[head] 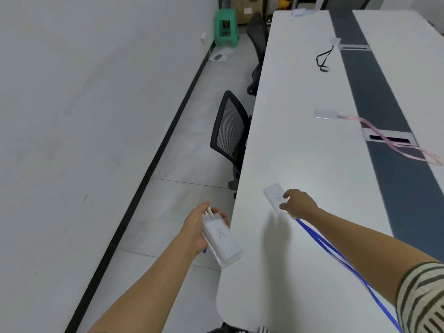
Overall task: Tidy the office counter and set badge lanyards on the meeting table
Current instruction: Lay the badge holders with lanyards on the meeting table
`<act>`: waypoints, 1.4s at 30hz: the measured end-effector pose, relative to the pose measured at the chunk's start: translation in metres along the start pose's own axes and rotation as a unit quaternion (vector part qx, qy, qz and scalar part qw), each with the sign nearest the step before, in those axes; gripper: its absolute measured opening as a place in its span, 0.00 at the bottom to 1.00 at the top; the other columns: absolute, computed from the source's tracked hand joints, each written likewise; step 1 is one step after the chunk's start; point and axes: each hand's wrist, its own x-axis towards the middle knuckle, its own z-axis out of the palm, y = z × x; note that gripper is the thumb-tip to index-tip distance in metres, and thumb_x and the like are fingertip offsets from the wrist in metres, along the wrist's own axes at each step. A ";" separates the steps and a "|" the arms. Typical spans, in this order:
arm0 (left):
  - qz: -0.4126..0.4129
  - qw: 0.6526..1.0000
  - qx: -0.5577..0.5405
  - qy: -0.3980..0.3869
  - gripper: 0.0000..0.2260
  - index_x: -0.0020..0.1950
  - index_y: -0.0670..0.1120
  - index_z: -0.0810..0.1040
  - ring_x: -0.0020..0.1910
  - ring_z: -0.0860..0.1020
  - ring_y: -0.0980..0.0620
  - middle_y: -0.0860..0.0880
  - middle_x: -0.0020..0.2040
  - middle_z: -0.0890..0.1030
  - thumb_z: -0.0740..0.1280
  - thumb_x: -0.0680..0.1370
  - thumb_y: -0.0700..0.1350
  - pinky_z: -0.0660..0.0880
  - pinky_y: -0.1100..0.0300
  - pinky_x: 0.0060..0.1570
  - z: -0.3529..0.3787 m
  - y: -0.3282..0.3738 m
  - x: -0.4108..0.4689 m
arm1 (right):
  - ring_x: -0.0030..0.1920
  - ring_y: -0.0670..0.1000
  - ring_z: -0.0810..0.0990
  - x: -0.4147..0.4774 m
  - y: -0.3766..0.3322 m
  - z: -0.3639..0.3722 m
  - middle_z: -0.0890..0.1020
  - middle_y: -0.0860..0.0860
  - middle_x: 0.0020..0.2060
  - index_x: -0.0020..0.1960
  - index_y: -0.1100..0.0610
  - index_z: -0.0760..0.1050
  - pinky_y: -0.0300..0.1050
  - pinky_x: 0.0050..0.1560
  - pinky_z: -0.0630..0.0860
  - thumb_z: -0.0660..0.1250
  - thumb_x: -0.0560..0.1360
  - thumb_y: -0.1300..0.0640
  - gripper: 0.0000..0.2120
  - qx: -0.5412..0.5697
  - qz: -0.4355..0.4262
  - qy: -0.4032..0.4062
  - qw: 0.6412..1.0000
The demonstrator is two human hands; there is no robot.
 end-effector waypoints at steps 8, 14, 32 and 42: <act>-0.044 0.998 0.034 0.004 0.12 0.44 0.41 0.75 0.40 0.79 0.41 0.38 0.43 0.80 0.64 0.80 0.50 0.76 0.50 0.46 -0.017 0.059 0.067 | 0.62 0.60 0.69 0.066 -0.029 0.037 0.69 0.57 0.62 0.72 0.56 0.61 0.51 0.52 0.72 0.69 0.74 0.46 0.33 -0.044 0.075 0.024 0.996; -0.070 0.997 0.037 0.009 0.10 0.45 0.41 0.75 0.40 0.79 0.41 0.37 0.47 0.79 0.65 0.79 0.49 0.77 0.50 0.45 -0.029 0.071 0.092 | 0.54 0.58 0.75 0.073 -0.033 0.047 0.77 0.54 0.54 0.74 0.52 0.54 0.46 0.45 0.69 0.71 0.73 0.47 0.38 -0.074 0.095 0.028 0.992; -0.002 0.997 -0.026 -0.079 0.12 0.50 0.42 0.79 0.43 0.79 0.43 0.41 0.44 0.80 0.63 0.79 0.50 0.75 0.50 0.48 -0.018 0.042 0.023 | 0.40 0.54 0.82 -0.061 -0.165 -0.046 0.79 0.56 0.47 0.68 0.53 0.70 0.42 0.37 0.82 0.62 0.77 0.68 0.22 0.478 -0.096 -0.014 0.873; 0.090 0.980 -0.131 -0.122 0.12 0.55 0.44 0.78 0.53 0.78 0.39 0.40 0.56 0.79 0.66 0.76 0.49 0.75 0.40 0.56 -0.069 0.058 0.004 | 0.30 0.51 0.82 -0.115 -0.165 0.005 0.83 0.56 0.36 0.61 0.59 0.74 0.40 0.30 0.75 0.72 0.72 0.63 0.19 0.380 -0.063 -0.103 0.917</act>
